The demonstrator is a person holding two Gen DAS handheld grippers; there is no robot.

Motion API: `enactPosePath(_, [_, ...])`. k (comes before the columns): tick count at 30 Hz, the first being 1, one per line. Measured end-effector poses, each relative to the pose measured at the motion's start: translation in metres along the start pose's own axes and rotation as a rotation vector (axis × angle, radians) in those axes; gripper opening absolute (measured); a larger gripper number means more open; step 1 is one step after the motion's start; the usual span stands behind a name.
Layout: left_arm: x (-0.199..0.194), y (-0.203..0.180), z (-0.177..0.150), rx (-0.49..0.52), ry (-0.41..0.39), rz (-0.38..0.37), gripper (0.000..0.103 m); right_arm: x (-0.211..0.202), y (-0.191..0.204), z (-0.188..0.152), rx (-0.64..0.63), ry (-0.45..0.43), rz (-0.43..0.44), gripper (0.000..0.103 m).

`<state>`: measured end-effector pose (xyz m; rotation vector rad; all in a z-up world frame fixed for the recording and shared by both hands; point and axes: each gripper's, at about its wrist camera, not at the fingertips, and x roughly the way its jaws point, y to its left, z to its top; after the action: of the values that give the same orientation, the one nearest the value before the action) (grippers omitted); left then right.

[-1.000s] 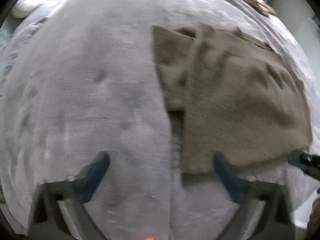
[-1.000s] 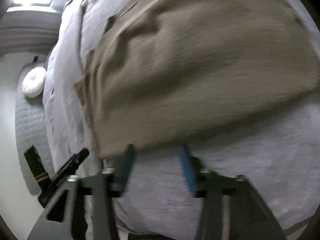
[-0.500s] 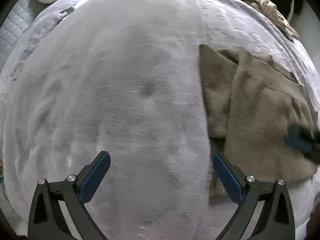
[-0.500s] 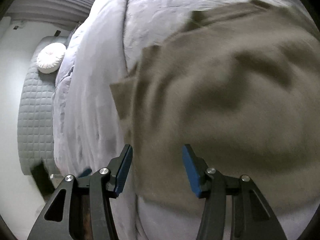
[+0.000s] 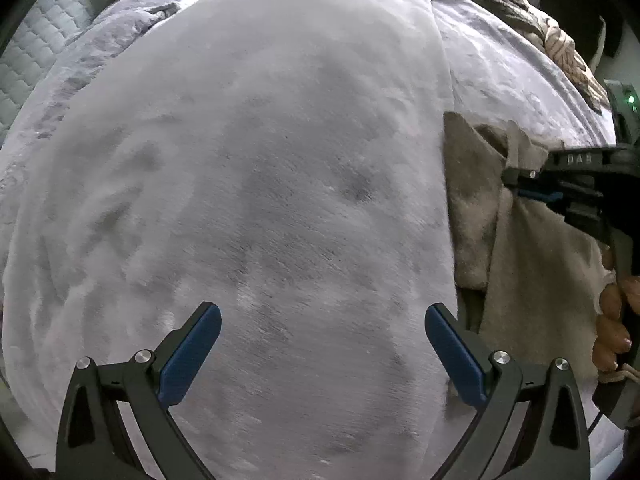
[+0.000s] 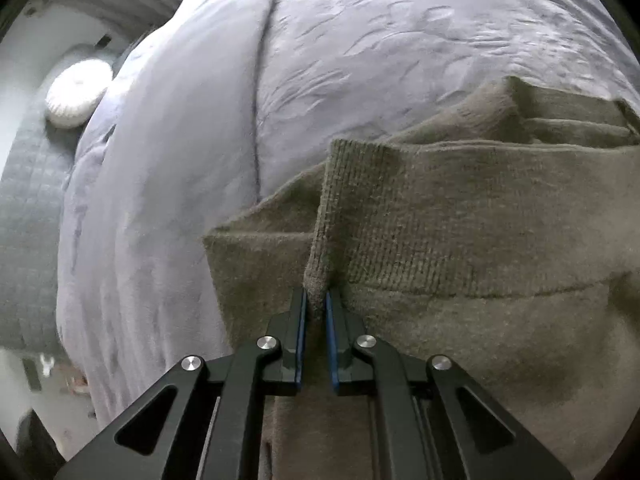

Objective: Fold small clothes

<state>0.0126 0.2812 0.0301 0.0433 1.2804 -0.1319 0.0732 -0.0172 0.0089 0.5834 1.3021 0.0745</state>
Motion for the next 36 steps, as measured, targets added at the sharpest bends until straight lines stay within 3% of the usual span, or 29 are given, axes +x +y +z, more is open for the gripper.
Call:
enactPosePath(4, [0.003,0.006,0.001,-0.022,0.006,0.000,0.102,0.012,0.013,0.001,-0.134,0.039,-0.054,0.014])
enactPosePath(6, [0.009,0.003,0.006,-0.049,0.036,-0.029,0.102,0.009,0.021,-0.001,-0.183,0.042,-0.065,0.021])
enactPosePath(13, [0.012,-0.009,0.005,-0.017,0.048,-0.021,0.102,-0.013,0.031,-0.029,-0.222,0.077,0.038,0.026])
enactPosePath(16, [0.014,-0.019,0.011,0.000,0.043,-0.021,0.102,-0.021,0.025,-0.044,-0.193,0.099,0.070,0.034])
enactPosePath(18, [0.014,-0.022,0.012,0.008,0.041,-0.023,0.102,-0.028,0.012,-0.060,-0.162,0.110,0.087,0.050])
enactPosePath(27, [0.020,-0.038,0.013,0.002,0.065,-0.039,0.102,-0.053,-0.052,-0.096,0.038,0.139,0.152,0.051])
enactPosePath(36, [0.027,-0.065,0.013,0.043,0.085,-0.044,0.102,-0.069,-0.084,-0.134,0.128,0.150,0.203,0.052])
